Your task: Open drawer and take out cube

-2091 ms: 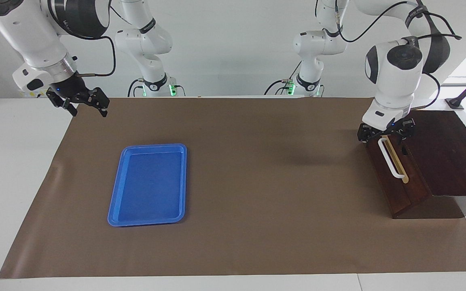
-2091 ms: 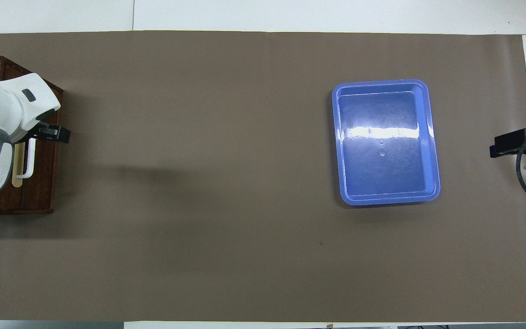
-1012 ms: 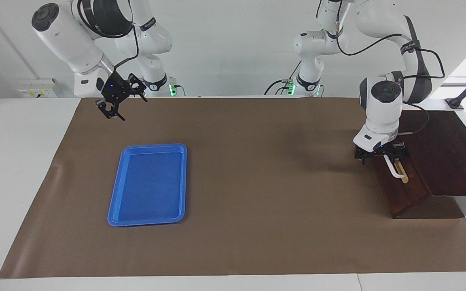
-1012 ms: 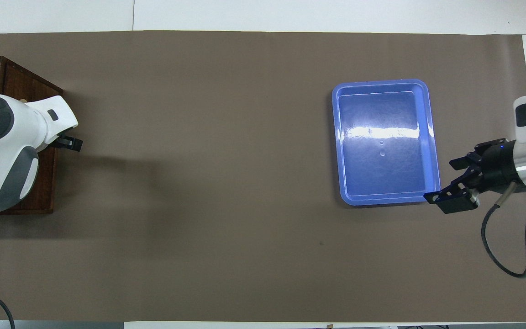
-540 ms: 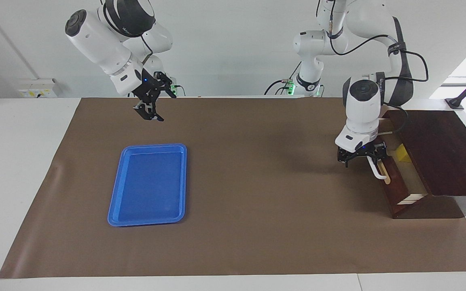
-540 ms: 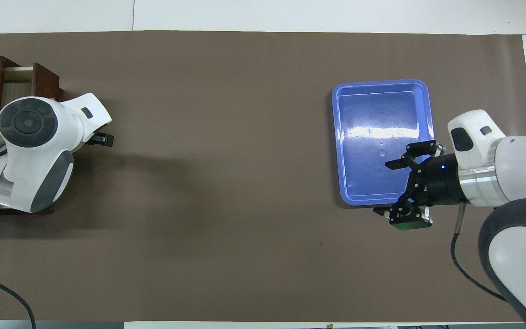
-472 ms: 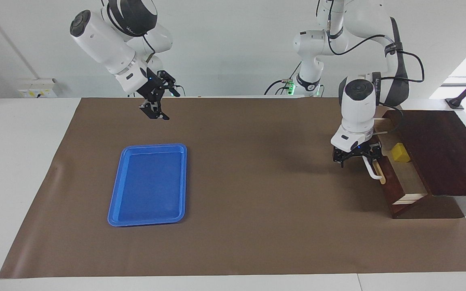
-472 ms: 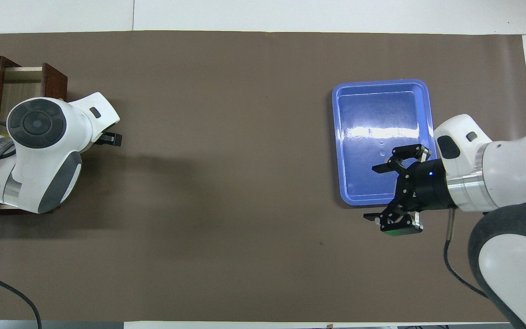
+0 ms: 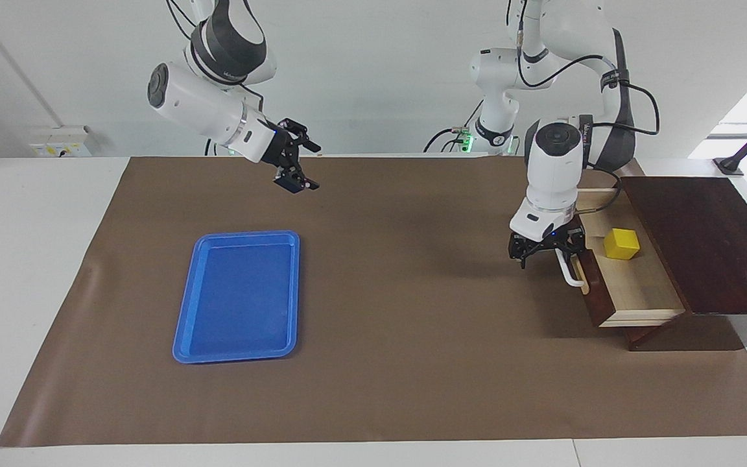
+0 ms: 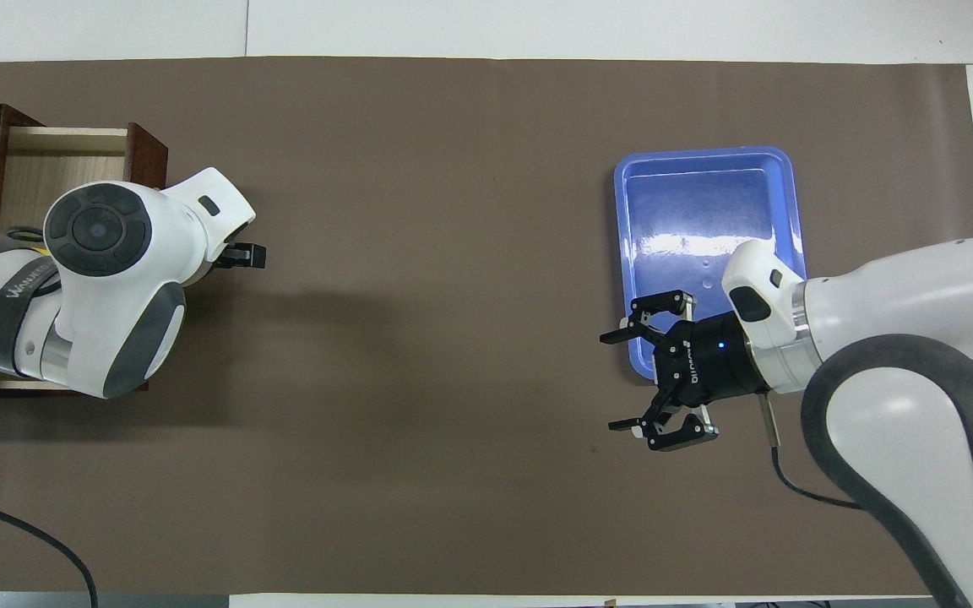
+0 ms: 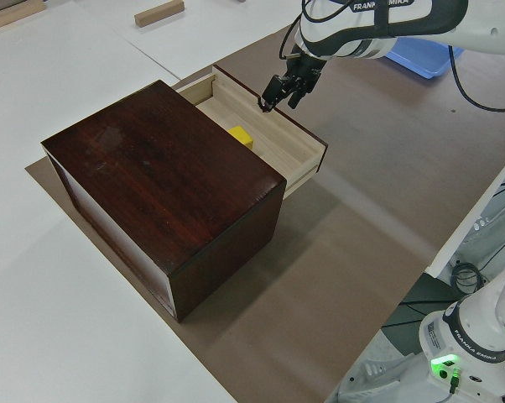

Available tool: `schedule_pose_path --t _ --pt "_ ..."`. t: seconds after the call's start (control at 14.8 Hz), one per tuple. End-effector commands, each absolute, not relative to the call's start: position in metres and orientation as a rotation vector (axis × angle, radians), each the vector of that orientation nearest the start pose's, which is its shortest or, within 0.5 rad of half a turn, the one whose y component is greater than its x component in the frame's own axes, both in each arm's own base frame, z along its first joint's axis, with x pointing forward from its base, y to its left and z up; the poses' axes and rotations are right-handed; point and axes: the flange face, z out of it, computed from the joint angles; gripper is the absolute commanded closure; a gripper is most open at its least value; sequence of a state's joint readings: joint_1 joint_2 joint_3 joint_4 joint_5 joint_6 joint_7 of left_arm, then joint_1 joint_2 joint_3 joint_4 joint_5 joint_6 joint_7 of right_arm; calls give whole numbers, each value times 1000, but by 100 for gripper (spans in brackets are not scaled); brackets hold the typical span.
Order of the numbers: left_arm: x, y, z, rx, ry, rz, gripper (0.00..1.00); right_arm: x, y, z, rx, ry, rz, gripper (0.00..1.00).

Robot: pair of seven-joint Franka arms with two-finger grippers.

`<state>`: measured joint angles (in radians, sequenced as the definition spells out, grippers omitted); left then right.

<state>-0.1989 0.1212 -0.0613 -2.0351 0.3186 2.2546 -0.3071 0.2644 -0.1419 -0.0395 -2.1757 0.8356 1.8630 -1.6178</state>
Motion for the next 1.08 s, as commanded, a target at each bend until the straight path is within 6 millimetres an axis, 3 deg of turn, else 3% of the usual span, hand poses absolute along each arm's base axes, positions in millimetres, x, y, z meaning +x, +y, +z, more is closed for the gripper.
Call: schedule_pose_path --t 0.0,0.2,0.4,0.54,0.74,0.81,1.01 --pt "563 -176 399 -2963 155 -224 0 482 187 433 -1641 -1686 -557 0" --pt "559 -189 400 -2972 120 -236 0 488 196 415 -1590 -1701 -625 0" --pt "561 -189 403 -2970 98 -232 0 493 199 409 -1532 -1734 -719 0" --pt "580 -189 428 -2967 38 -164 0 491 209 410 -1467 -1788 -748 0" --pt "606 -186 484 -2997 -80 -75 0 490 216 415 -1442 -1771 -782 0" --pt "606 -178 498 -3005 -140 -42 0 489 225 418 -1429 -1765 -790 0" --pt "613 -98 543 -3027 -620 -79 0 490 235 417 -1437 -1715 -798 0"
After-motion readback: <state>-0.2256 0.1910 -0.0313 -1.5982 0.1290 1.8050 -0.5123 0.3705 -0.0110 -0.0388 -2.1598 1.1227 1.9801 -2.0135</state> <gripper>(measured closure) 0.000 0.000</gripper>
